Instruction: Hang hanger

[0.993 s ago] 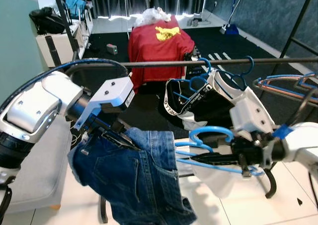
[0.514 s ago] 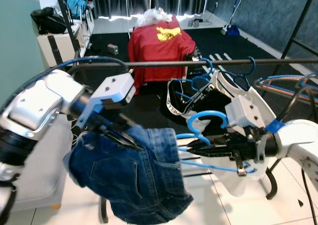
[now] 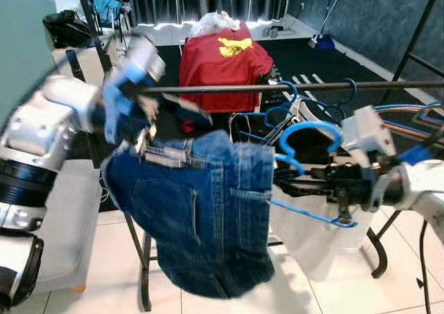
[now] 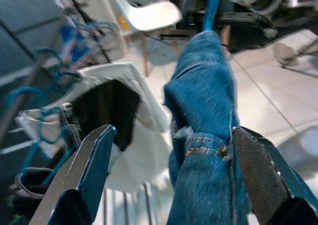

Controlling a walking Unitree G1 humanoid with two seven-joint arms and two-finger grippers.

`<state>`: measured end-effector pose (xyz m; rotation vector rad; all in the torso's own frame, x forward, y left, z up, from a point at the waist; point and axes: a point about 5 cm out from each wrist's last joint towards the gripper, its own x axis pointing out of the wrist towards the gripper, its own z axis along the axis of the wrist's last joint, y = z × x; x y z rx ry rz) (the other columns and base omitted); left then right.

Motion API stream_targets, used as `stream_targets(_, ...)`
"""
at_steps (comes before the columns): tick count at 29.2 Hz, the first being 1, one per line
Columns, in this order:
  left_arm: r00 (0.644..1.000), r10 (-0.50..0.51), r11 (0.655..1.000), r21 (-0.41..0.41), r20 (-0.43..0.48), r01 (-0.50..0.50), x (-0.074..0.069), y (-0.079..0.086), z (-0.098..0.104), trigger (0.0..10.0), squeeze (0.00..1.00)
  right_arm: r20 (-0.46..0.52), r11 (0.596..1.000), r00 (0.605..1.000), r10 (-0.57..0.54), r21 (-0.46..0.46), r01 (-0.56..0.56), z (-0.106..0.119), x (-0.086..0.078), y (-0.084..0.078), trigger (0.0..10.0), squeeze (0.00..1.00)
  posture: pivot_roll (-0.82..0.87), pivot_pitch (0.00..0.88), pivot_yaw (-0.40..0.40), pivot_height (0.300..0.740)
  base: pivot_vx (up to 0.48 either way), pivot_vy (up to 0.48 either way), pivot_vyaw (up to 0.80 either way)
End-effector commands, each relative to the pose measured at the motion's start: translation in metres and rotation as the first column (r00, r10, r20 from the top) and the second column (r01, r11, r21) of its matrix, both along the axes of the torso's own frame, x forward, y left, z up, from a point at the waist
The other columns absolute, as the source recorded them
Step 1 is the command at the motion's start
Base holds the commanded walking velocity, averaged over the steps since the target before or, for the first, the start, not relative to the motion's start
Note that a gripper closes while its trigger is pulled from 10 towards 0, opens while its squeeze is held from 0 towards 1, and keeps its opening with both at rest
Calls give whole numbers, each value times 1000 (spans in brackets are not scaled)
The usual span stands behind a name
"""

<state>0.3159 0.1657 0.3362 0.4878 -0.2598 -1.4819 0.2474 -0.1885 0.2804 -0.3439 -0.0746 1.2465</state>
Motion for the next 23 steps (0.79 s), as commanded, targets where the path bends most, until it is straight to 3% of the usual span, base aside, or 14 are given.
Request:
stream_targets(1, 997, 75, 997, -25, 13, -75, 5, 12, -1, 10000, 0, 50, 998, 999, 17, 52, -20, 13, -9, -3, 0, 0, 116, 0, 43, 740, 0, 0, 0)
stream_targets(5, 995, 102, 994, -38, 2, -102, 7, 19, -5, 10000, 0, 52, 998, 999, 17, 55, -20, 15, -12, -5, 0, 0, 111, 0, 41, 740, 0, 0, 0)
stream_targets(11, 997, 64, 998, -26, -43, -65, -1, 27, -19, 10000, 0, 55, 999, 998, 5, 50, -8, 19, -17, -11, 0, 0, 105, 0, 41, 740, 0, 0, 0)
stream_targets(17, 995, 6, 996, 88, -102, 3, -11, 30, -43, 10000, 0, 59, 998, 998, -2, 67, -2, 25, -19, -17, 0, 0, 113, 0, 37, 740, 0, 0, 0)
stream_targets(18, 994, 5, 994, 111, -113, 7, -11, 31, -48, 9451, 0, 60, 997, 998, -2, 74, -2, 25, -20, -18, 0, 0, 113, 0, 37, 740, 0, 0, 0)
stream_targets(20, 992, 9, 992, 128, -127, 7, -11, 31, -52, 9882, 0, 62, 997, 998, -6, 81, 1, 26, -21, -18, 0, 0, 113, 0, 37, 740, 0, 0, 0)
stream_targets(21, 990, 10, 990, 144, -139, 10, -11, 31, -56, 4000, 0, 66, 996, 998, -14, 87, 9, 28, -21, -20, 0, 0, 113, 0, 39, 740, 0, 0, 0)
stream_targets(22, 990, 9, 988, 152, -144, 13, -11, 32, -59, 4000, 0, 68, 996, 997, -21, 92, 15, 29, -22, -21, 0, 0, 113, 0, 39, 740, 0, 0, 0)
stream_targets(23, 988, 13, 988, 154, -153, 11, -11, 32, -61, 0, 0, 71, 995, 997, -27, 99, 20, 30, -22, -22, 0, 0, 112, 0, 40, 740, 0, 0, 0)
